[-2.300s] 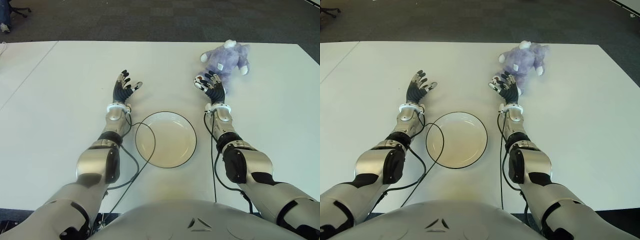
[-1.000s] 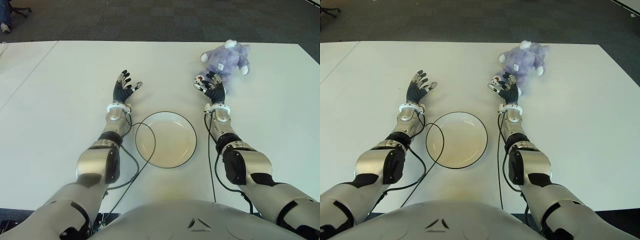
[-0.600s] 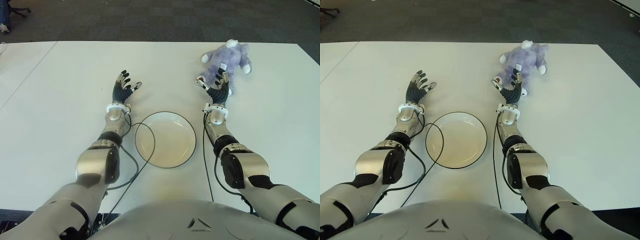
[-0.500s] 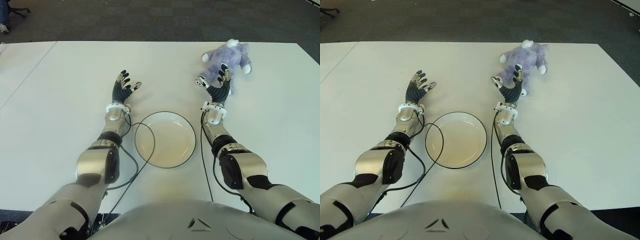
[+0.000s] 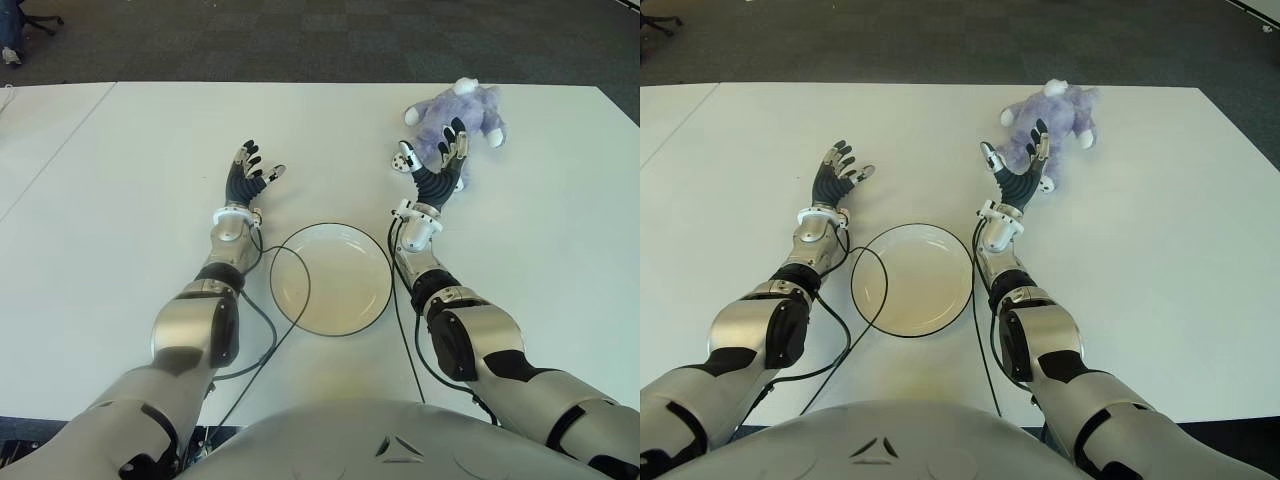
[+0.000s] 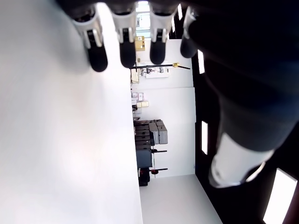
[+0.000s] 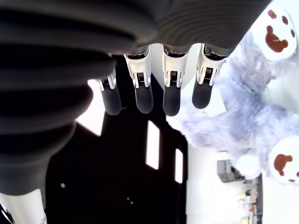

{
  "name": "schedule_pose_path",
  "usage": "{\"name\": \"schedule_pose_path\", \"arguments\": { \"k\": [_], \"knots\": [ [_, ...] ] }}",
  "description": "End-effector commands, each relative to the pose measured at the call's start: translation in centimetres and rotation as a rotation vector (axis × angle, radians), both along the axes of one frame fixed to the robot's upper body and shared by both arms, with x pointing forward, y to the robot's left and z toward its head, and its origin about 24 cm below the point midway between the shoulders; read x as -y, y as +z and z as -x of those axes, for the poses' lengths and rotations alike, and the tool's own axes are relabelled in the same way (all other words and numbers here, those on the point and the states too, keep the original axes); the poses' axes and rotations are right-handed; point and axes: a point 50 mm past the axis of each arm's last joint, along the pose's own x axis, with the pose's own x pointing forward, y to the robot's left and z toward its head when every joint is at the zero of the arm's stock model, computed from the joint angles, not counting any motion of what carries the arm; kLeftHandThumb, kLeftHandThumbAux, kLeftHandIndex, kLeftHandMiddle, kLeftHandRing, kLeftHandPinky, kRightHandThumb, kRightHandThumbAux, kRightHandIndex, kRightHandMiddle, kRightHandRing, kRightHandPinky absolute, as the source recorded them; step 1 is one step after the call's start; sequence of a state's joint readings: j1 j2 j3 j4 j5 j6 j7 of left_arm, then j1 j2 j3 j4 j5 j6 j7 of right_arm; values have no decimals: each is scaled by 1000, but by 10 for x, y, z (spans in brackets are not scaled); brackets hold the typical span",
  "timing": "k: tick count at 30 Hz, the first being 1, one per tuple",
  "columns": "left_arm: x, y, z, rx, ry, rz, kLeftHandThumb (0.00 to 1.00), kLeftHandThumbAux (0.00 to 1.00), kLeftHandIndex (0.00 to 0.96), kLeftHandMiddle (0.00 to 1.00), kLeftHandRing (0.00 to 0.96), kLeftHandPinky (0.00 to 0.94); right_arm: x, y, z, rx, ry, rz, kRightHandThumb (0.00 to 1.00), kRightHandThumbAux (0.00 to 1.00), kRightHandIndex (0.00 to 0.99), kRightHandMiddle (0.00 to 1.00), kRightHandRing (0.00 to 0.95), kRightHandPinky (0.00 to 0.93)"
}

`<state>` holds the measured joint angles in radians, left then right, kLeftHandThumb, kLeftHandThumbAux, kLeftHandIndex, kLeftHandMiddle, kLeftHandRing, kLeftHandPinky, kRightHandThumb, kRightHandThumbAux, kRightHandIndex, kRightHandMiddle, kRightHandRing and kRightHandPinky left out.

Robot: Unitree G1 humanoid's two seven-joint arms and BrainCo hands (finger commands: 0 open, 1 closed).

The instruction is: Put the doll into the plate.

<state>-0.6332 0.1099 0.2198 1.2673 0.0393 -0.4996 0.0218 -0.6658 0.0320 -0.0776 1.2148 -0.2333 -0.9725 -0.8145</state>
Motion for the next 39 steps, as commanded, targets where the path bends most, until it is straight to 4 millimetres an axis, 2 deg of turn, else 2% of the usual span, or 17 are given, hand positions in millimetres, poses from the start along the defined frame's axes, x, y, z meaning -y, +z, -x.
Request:
{"name": "schedule_pose_path", "arguments": {
  "k": [1,10,15,18,28,32,39],
  "knots": [
    [1,-66,53,-316,24,46,55,794,90,103,110,153,-1,-22,15,-58,18,-18,0,747,129,126,120,137],
    [1,-65,52,-319,27,39,67,776,88,97,103,143,-3,-12,9,-12,51,-56,0,782,121,121,118,135],
    [1,-66,52,-322,24,33,67,774,88,100,107,149,-5,9,-6,30,65,-68,0,782,115,121,118,135],
    [1,-66,52,-323,21,30,64,777,88,100,105,142,-4,15,-9,52,62,-72,0,780,118,125,120,137],
    [0,-66,53,-318,22,32,51,787,86,104,104,144,9,37,-23,111,43,-83,0,802,115,128,120,131],
    [1,-65,53,-314,22,34,48,801,89,104,104,145,13,63,-34,185,55,-90,0,822,111,124,117,132],
    [1,-66,52,-322,21,29,27,797,84,101,103,140,9,89,-39,302,94,-103,0,842,99,117,113,129]
  ]
}}
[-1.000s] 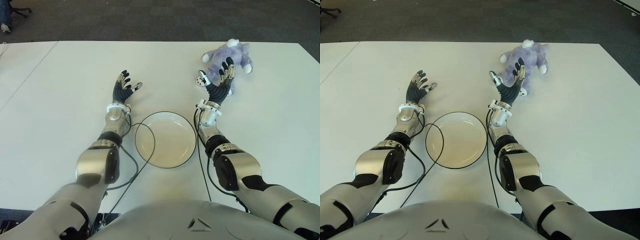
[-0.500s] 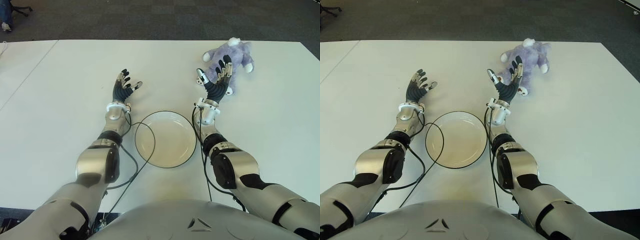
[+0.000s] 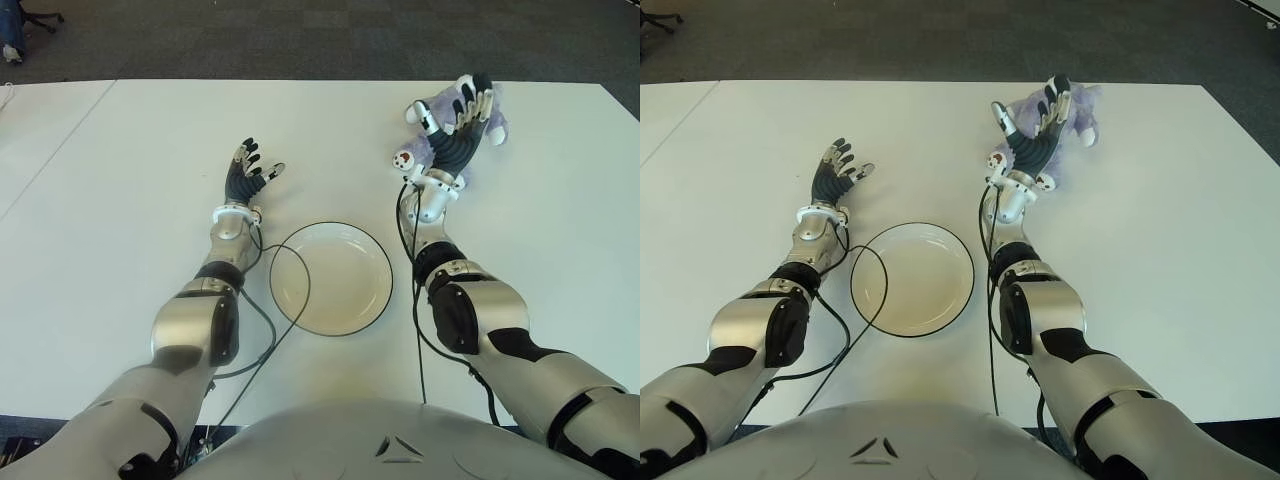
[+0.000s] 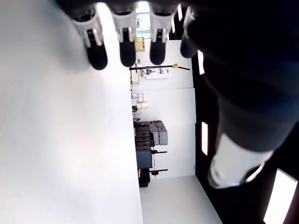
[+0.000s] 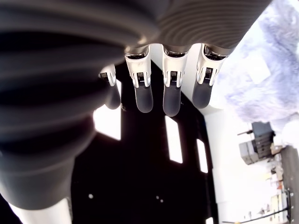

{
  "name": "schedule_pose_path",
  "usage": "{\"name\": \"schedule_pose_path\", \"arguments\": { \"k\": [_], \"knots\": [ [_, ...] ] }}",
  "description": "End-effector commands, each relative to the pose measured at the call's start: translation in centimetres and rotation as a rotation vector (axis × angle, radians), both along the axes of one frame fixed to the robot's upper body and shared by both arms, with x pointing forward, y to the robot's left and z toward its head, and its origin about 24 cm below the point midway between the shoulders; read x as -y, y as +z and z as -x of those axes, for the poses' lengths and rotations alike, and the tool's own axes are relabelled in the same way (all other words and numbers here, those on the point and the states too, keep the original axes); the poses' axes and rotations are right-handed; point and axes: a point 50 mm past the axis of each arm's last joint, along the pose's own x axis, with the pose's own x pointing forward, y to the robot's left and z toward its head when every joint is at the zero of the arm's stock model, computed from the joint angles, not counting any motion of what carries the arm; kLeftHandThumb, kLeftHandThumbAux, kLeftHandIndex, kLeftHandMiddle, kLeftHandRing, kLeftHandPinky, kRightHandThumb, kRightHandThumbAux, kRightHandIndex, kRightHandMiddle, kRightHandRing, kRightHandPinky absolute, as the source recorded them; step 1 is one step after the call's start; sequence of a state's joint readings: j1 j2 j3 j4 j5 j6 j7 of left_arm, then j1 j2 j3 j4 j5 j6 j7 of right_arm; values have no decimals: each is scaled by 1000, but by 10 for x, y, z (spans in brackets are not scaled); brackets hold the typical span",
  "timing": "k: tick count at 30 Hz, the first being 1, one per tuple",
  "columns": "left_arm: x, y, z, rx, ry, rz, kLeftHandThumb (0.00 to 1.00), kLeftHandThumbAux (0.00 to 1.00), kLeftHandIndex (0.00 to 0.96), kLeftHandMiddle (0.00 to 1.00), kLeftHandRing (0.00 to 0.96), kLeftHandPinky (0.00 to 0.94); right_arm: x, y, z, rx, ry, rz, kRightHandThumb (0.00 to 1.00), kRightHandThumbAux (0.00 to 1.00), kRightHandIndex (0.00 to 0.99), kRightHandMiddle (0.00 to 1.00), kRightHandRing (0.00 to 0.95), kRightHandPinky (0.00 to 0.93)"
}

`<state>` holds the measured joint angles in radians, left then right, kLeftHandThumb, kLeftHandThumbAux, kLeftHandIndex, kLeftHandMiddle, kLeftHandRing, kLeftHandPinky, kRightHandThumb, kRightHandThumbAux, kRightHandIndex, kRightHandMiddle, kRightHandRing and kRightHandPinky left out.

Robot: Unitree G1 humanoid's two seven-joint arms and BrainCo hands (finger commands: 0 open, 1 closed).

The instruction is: Put the doll into the plate.

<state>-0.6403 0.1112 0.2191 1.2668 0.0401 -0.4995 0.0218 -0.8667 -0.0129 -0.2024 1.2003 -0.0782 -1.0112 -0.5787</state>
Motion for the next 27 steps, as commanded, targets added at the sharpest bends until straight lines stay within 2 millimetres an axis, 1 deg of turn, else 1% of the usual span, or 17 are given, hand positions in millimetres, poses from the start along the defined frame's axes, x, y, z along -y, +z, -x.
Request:
{"name": "schedule_pose_path", "arguments": {
  "k": [1,3,7,13,19,25,27],
  "knots": [
    [1,-68,54,-331,22,30,23,797,84,101,102,140,-8,23,-4,100,27,-29,0,843,98,116,113,129],
    [1,-69,54,-335,21,29,18,796,80,101,101,139,-11,33,-5,141,28,-27,0,839,96,115,113,130],
    [1,-69,54,-337,20,29,18,797,79,101,101,140,-9,38,-6,155,21,-12,0,829,97,116,113,129],
    [2,-69,54,-333,21,32,35,813,83,103,105,149,1,54,-11,180,-6,57,0,815,109,124,112,120],
    [3,-69,54,-334,17,36,42,824,83,102,103,143,5,61,-12,194,-9,92,0,816,129,145,124,126],
    [5,-69,54,-336,13,35,37,829,82,95,100,138,7,64,-13,201,18,167,0,823,142,156,131,127],
    [6,-69,54,-338,13,36,33,825,82,92,99,139,8,64,-14,191,32,187,0,843,148,166,139,142]
  ]
}}
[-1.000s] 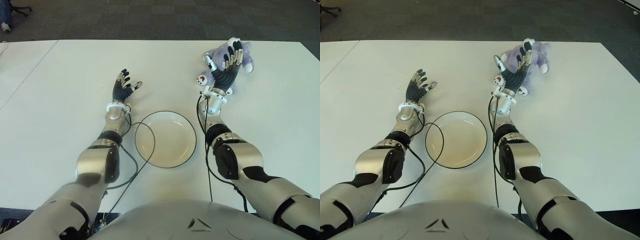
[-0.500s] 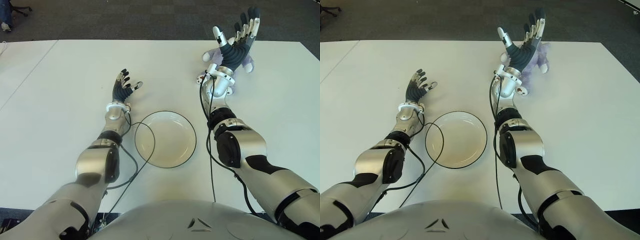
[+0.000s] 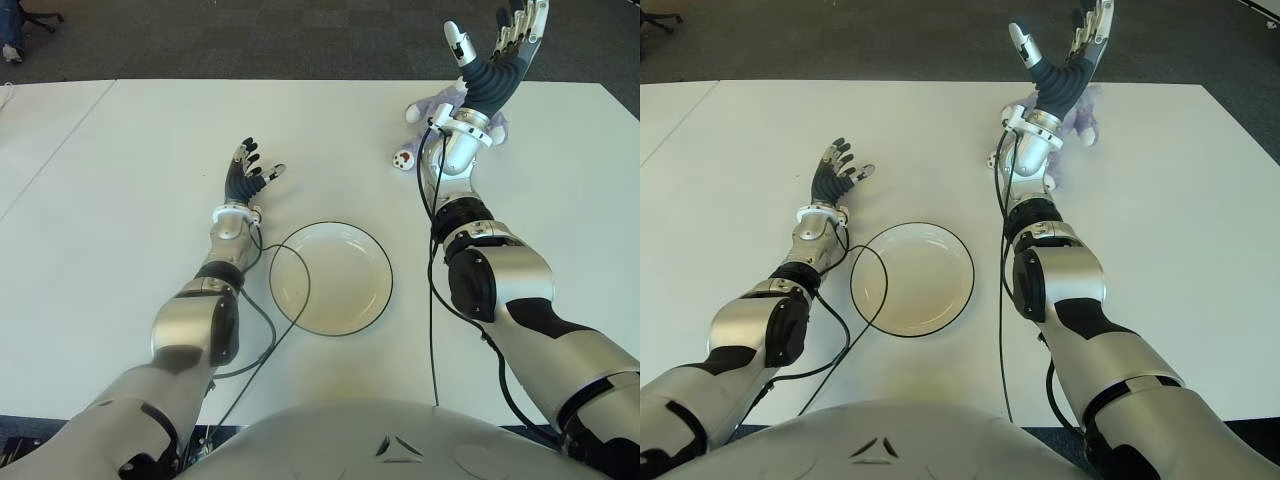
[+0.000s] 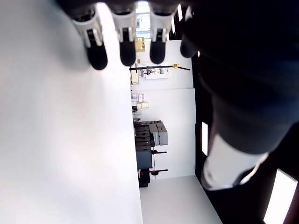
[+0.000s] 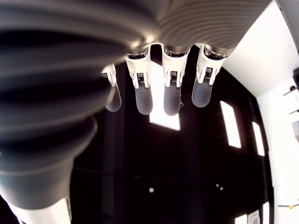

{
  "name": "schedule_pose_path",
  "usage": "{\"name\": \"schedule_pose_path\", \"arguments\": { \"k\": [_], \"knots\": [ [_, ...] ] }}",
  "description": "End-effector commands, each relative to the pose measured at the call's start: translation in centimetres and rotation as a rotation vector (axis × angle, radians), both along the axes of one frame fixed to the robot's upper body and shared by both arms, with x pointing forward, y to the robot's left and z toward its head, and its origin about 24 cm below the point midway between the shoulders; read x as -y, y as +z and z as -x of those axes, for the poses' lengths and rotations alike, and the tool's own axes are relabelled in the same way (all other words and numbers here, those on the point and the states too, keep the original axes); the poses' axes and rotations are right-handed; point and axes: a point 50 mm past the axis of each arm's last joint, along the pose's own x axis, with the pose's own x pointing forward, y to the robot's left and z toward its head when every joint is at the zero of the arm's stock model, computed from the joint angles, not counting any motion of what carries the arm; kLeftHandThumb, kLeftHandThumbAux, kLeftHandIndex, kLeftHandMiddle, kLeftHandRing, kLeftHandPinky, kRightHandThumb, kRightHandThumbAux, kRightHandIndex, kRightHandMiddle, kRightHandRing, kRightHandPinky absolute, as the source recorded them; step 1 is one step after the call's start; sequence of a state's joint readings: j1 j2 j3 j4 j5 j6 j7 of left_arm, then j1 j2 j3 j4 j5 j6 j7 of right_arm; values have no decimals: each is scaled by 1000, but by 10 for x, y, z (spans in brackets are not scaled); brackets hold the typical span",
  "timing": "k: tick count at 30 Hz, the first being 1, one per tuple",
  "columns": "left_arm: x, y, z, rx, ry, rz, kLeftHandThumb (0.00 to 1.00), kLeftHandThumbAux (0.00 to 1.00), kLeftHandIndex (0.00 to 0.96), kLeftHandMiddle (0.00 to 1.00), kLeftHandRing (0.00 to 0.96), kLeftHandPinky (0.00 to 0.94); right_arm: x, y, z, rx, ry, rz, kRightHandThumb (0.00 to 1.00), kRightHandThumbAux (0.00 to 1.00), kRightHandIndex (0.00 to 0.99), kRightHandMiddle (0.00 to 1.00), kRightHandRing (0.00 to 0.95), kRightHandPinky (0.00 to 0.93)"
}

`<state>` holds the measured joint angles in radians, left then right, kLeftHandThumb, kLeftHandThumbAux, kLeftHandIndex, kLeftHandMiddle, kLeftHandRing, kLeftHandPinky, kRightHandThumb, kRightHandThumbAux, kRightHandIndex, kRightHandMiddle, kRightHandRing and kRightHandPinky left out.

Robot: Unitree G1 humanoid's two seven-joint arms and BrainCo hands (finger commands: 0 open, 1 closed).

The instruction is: Put the doll into the plate.

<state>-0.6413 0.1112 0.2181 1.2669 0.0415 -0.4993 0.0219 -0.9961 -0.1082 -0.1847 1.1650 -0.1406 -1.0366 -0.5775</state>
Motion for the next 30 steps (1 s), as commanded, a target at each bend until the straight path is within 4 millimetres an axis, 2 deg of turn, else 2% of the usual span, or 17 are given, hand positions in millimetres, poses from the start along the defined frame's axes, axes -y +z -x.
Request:
{"name": "schedule_pose_path", "arguments": {
  "k": [1,7,11,16,22,24,30],
  "knots": [
    [6,-69,54,-339,15,38,32,825,83,92,99,140,-2,1,-3,-28,34,72,0,845,148,167,139,142],
    [7,-69,54,-337,14,49,38,841,87,99,101,141,0,1,-9,-100,52,241,0,868,158,171,143,139],
    [7,-69,54,-337,10,49,34,848,84,95,97,134,9,0,-16,-187,65,399,0,892,156,166,134,119],
    [8,-68,53,-331,4,40,33,858,93,96,98,137,31,-3,-22,-329,22,675,0,897,156,153,117,79],
    [9,-68,52,-331,1,38,34,872,93,101,103,149,49,-8,-29,-505,-53,898,0,818,137,85,55,15],
    [10,-68,52,-336,4,40,25,868,91,101,104,143,54,-14,-30,-570,-91,995,0,778,127,48,20,1],
    [11,-67,51,-327,5,34,21,877,94,100,104,146,65,-32,-29,-699,-162,1183,3,742,118,2,0,0]
  ]
}}
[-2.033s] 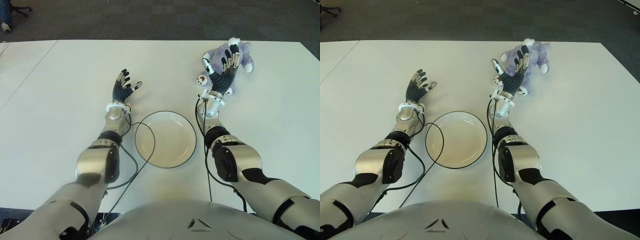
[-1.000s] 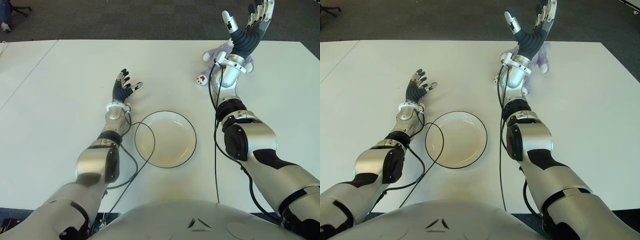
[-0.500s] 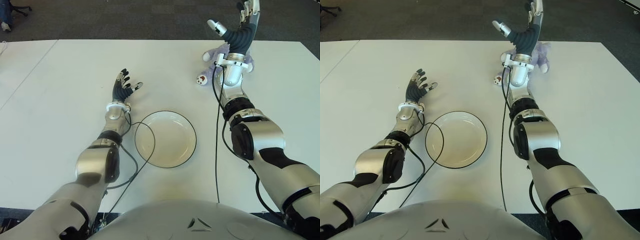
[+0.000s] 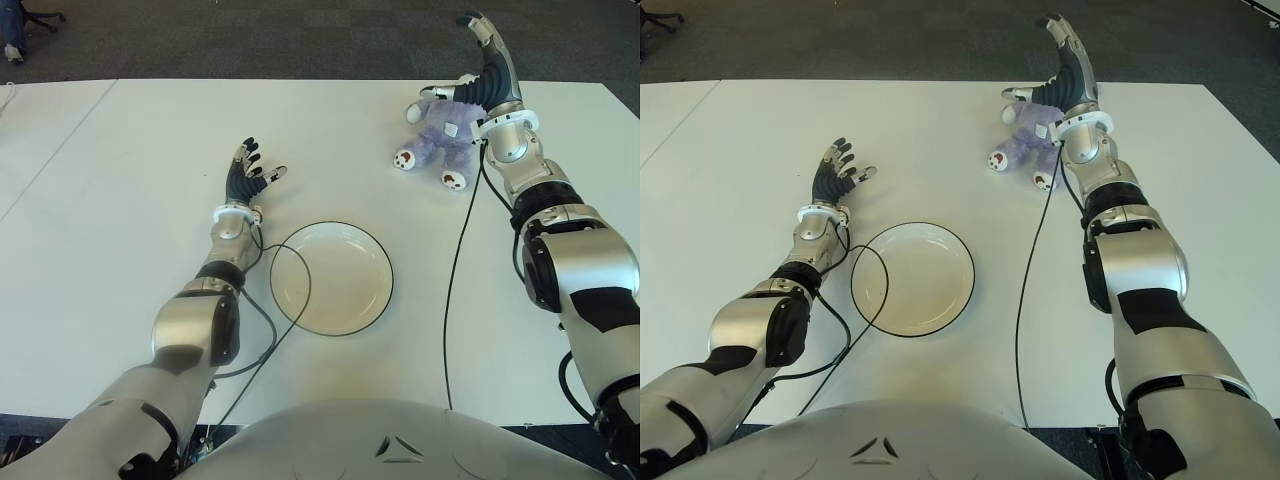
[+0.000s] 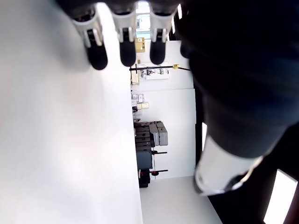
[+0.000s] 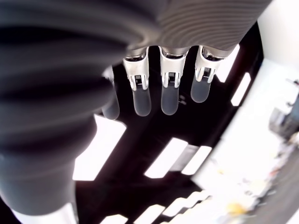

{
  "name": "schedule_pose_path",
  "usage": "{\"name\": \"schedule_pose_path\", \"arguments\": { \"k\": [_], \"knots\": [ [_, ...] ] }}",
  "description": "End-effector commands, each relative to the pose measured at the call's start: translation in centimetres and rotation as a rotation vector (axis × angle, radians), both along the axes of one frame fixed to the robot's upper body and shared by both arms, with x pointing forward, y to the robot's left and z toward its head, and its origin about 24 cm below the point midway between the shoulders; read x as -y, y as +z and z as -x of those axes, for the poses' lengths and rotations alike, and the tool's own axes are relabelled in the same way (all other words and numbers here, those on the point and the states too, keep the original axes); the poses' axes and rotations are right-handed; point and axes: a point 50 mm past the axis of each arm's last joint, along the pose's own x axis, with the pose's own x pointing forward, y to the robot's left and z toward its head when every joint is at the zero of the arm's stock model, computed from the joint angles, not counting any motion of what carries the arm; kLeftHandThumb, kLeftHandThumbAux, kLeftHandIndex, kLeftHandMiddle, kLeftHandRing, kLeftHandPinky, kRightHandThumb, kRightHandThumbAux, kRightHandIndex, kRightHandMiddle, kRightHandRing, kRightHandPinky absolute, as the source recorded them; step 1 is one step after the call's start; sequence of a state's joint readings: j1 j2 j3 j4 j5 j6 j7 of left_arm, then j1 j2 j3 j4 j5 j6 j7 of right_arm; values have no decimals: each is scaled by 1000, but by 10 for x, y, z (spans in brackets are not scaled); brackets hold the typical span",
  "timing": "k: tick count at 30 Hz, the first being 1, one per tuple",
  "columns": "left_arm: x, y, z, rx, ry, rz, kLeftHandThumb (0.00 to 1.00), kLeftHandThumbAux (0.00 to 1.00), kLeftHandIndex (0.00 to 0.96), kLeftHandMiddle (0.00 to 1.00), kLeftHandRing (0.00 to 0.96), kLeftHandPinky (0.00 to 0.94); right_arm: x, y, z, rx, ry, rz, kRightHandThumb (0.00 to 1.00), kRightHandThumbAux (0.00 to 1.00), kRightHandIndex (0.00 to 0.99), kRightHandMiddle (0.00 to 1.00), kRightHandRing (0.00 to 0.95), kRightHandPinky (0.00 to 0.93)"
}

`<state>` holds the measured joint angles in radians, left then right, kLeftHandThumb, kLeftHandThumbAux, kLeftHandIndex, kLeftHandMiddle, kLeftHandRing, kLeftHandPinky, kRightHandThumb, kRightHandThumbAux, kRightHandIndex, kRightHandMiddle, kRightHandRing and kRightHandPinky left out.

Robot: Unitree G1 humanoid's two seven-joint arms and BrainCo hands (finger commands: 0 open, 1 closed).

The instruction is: Put the doll into the plate.

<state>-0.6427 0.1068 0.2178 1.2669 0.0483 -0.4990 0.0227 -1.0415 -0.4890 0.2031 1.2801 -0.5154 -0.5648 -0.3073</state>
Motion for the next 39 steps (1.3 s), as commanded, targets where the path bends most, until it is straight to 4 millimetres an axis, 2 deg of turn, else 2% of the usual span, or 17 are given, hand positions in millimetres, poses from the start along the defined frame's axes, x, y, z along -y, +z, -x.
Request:
{"name": "schedule_pose_path", "arguments": {
  "k": [1,10,13,14,26,39],
  "knots": [
    [10,-67,51,-326,13,39,22,879,95,101,104,146,2,-20,0,-107,-41,180,8,738,117,1,0,0],
    [11,-67,51,-335,15,52,34,874,100,98,104,140,9,-44,6,-193,-63,361,74,711,144,0,0,0],
    [12,-67,51,-330,14,44,31,864,96,93,102,142,17,-54,10,-250,-80,425,125,708,157,0,0,0],
    [12,-67,51,-327,12,42,28,850,91,86,97,137,19,-55,10,-263,-84,438,171,706,164,3,0,0],
    [13,-66,50,-334,9,36,4,838,71,69,83,129,34,-43,9,-268,-105,591,284,726,201,54,0,0],
    [16,-66,48,-348,20,54,0,809,58,72,85,136,48,-40,12,-293,-157,648,271,769,214,83,0,0]
  ]
}}
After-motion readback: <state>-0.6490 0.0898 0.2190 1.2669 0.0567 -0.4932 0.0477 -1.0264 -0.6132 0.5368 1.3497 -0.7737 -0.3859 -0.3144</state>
